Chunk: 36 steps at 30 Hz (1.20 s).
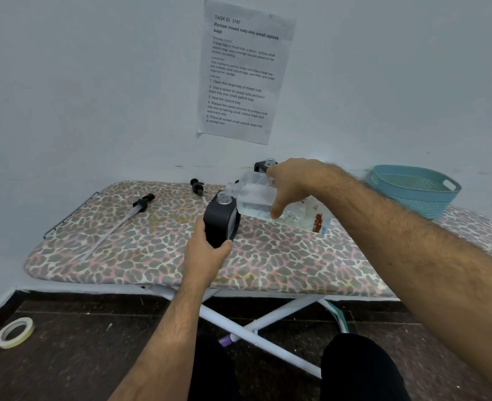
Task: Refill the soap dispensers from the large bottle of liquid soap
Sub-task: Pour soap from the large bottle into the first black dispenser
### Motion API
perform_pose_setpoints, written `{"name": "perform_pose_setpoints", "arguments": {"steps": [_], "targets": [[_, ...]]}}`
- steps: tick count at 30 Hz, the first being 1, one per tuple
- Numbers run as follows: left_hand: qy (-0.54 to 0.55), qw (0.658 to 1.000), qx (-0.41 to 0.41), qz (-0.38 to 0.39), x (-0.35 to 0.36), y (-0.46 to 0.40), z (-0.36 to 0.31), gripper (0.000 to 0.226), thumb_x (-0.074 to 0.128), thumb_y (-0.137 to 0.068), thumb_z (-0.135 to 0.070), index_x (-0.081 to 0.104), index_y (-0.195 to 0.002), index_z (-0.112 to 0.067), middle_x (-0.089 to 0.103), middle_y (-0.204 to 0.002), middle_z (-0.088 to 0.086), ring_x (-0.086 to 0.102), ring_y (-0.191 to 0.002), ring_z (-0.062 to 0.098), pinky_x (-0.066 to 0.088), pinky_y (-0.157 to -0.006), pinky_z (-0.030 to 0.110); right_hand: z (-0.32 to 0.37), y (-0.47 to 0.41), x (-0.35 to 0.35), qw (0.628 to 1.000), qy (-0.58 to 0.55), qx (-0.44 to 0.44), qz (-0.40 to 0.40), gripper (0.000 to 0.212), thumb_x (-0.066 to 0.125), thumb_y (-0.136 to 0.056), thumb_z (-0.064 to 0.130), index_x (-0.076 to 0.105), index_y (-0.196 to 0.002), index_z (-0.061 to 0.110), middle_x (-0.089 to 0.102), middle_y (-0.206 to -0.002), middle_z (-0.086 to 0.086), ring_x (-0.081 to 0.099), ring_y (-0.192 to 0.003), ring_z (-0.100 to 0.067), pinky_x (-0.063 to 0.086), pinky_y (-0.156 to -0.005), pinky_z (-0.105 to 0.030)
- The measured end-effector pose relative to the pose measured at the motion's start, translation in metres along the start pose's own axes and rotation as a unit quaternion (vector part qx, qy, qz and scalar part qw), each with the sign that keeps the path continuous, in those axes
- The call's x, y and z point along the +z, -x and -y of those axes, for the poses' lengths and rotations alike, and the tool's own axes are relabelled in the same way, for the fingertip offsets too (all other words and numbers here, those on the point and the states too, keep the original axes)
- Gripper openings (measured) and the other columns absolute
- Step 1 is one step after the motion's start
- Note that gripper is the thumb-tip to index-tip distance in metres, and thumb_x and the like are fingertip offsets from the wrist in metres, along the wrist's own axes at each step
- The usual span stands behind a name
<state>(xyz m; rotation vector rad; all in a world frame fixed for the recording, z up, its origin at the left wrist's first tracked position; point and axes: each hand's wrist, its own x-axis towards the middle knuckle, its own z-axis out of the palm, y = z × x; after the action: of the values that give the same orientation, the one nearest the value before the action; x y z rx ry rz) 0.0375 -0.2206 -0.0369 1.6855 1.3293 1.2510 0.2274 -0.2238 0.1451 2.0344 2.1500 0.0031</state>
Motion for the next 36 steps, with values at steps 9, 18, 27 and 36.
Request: {"name": "perform_pose_setpoints", "arguments": {"steps": [9, 18, 27, 36], "targets": [[0.0, 1.0, 0.001, 0.001, -0.0004, 0.0006, -0.0007, 0.06, 0.07, -0.085, -0.013, 0.042, -0.131, -0.038, 0.056, -0.106, -0.031, 0.055, -0.092, -0.017, 0.042, -0.069, 0.006, 0.0007, 0.0013, -0.0008, 1.0, 0.007, 0.002, -0.002, 0.087, 0.082, -0.068, 0.055, 0.045, -0.14, 0.023, 0.056, -0.133, 0.002, 0.054, -0.116, -0.022, 0.042, -0.077, -0.036], [-0.002, 1.0, -0.001, -0.001, -0.0008, 0.0017, -0.0019, 0.062, 0.071, -0.085, -0.013, 0.041, -0.135, -0.036, 0.054, -0.105, -0.034, 0.053, -0.09, -0.024, 0.04, -0.066, 0.001, 0.0011, 0.0015, -0.0009, 1.0, 0.01, 0.003, -0.006, 0.086, 0.083, -0.067, 0.056, 0.046, -0.138, 0.023, 0.057, -0.13, 0.003, 0.048, -0.098, -0.017, 0.043, -0.077, -0.035], [-0.003, 1.0, 0.0, -0.001, 0.0, 0.001, -0.0025, 0.061, 0.071, -0.084, -0.012, 0.043, -0.136, -0.031, 0.055, -0.105, -0.031, 0.052, -0.09, -0.025, 0.041, -0.066, -0.002, 0.0012, 0.0028, -0.002, 1.0, 0.01, 0.002, -0.005, 0.084, 0.082, -0.069, 0.055, 0.047, -0.137, 0.022, 0.057, -0.13, 0.003, 0.047, -0.096, -0.017, 0.043, -0.077, -0.035], [0.0, 1.0, -0.004, 0.0, -0.0003, 0.0018, -0.0034, 0.059, 0.071, -0.084, -0.014, 0.041, -0.126, -0.042, 0.058, -0.108, -0.029, 0.057, -0.096, -0.012, 0.041, -0.071, 0.007, 0.0013, 0.0037, -0.0014, 1.0, 0.005, 0.001, -0.007, 0.084, 0.082, -0.069, 0.055, 0.047, -0.137, 0.022, 0.057, -0.13, 0.002, 0.047, -0.096, -0.016, 0.043, -0.077, -0.035]]}}
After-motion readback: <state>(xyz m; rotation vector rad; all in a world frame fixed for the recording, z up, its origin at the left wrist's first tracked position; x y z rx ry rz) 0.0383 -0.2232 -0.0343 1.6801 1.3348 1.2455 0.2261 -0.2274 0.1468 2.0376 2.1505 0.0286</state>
